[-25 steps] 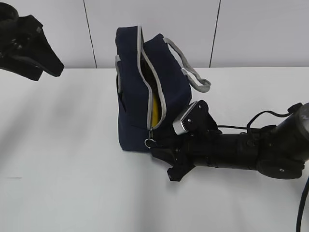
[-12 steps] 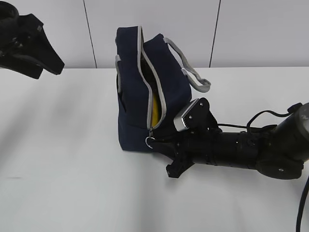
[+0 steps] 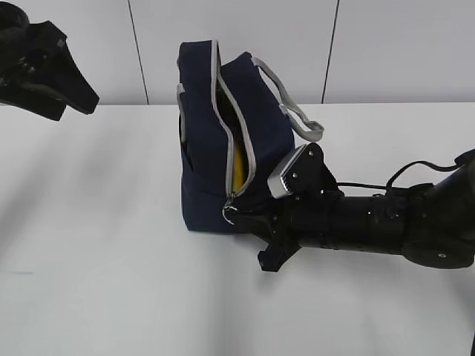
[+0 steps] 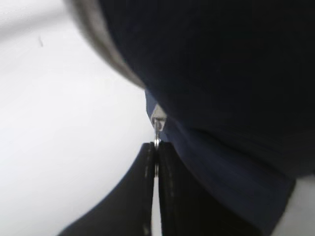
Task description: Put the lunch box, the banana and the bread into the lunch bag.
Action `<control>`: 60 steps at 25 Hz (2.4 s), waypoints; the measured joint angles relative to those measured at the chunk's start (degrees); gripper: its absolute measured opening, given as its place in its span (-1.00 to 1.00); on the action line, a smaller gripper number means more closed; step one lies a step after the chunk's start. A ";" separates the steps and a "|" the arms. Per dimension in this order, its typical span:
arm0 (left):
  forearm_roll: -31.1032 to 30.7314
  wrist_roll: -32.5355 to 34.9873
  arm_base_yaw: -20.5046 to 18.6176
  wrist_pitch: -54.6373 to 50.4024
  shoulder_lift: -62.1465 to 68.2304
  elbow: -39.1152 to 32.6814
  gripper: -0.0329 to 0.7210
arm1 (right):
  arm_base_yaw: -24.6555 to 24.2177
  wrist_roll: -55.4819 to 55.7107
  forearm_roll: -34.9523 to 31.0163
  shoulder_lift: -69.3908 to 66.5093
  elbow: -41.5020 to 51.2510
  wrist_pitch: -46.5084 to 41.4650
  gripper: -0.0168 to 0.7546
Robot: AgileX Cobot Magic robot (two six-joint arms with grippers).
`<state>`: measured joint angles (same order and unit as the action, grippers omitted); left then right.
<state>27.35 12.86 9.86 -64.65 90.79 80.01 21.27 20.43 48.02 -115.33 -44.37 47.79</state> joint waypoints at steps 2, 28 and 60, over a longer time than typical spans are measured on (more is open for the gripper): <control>0.00 0.00 0.00 0.00 0.00 0.00 0.24 | 0.00 0.51 0.62 0.67 0.38 0.00 -0.94; 0.00 0.00 0.00 0.09 0.00 0.00 0.24 | 0.00 0.94 1.67 9.01 2.56 0.56 -0.94; 0.00 0.46 0.00 0.66 0.00 0.00 0.24 | 0.00 27.53 22.21 17.67 -10.26 -2.83 -0.94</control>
<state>27.35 13.32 9.86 -63.99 90.79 80.01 21.27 47.96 70.22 -97.66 -54.63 44.96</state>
